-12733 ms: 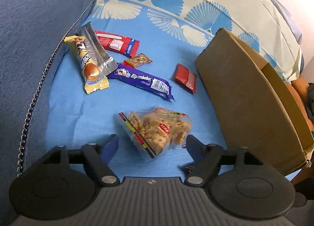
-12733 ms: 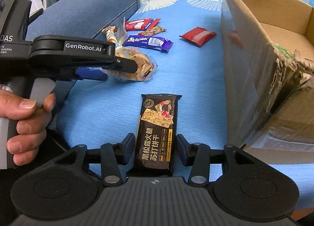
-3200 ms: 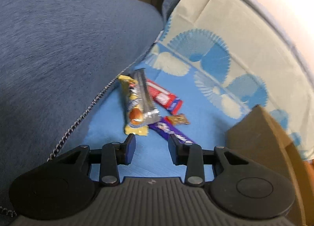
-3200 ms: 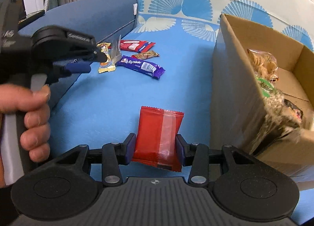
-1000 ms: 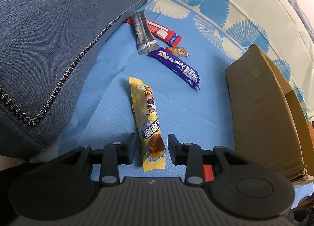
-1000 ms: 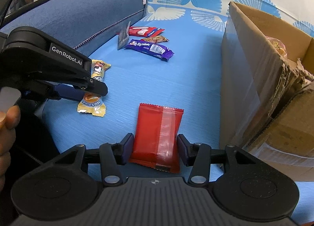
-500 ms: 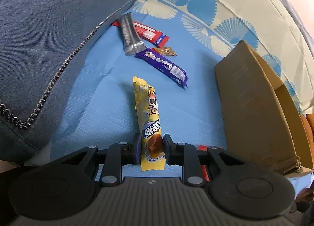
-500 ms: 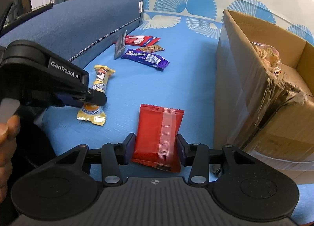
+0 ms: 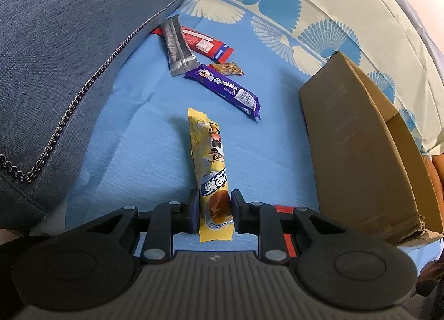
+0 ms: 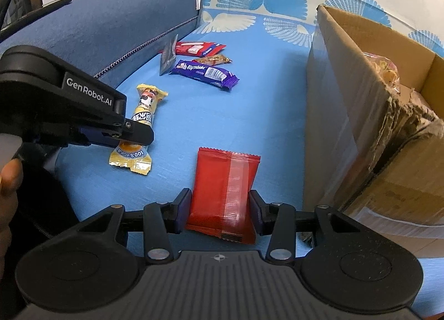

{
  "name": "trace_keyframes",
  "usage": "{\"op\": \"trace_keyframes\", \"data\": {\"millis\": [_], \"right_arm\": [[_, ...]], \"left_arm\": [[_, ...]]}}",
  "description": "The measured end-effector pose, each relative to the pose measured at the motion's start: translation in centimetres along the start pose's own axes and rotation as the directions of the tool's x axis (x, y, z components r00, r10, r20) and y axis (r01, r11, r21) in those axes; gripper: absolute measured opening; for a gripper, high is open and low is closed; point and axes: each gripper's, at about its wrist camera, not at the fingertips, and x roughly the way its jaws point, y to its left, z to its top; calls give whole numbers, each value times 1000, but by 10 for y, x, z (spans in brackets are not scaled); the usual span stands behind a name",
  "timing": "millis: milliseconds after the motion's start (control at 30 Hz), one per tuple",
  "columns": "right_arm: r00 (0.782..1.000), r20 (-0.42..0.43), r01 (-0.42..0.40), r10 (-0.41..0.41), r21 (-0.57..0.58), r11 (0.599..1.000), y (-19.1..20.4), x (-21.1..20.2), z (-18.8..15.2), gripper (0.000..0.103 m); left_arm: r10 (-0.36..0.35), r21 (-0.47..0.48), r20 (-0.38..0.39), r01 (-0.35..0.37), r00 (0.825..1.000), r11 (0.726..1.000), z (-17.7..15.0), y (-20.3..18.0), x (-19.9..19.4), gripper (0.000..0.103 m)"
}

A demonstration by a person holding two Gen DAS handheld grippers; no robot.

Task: Organize snacks
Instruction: 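Lift the yellow wafer stick with the left gripper while the right holds the red pack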

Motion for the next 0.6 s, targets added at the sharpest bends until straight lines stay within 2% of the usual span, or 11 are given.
{"op": "trace_keyframes", "data": {"millis": [600], "right_arm": [[999,35,2,-2,-7,1000,1,-12,-2,46]], "left_arm": [[-14,-4,12,14,1000,1000,-2,-2,-6,26]]}}
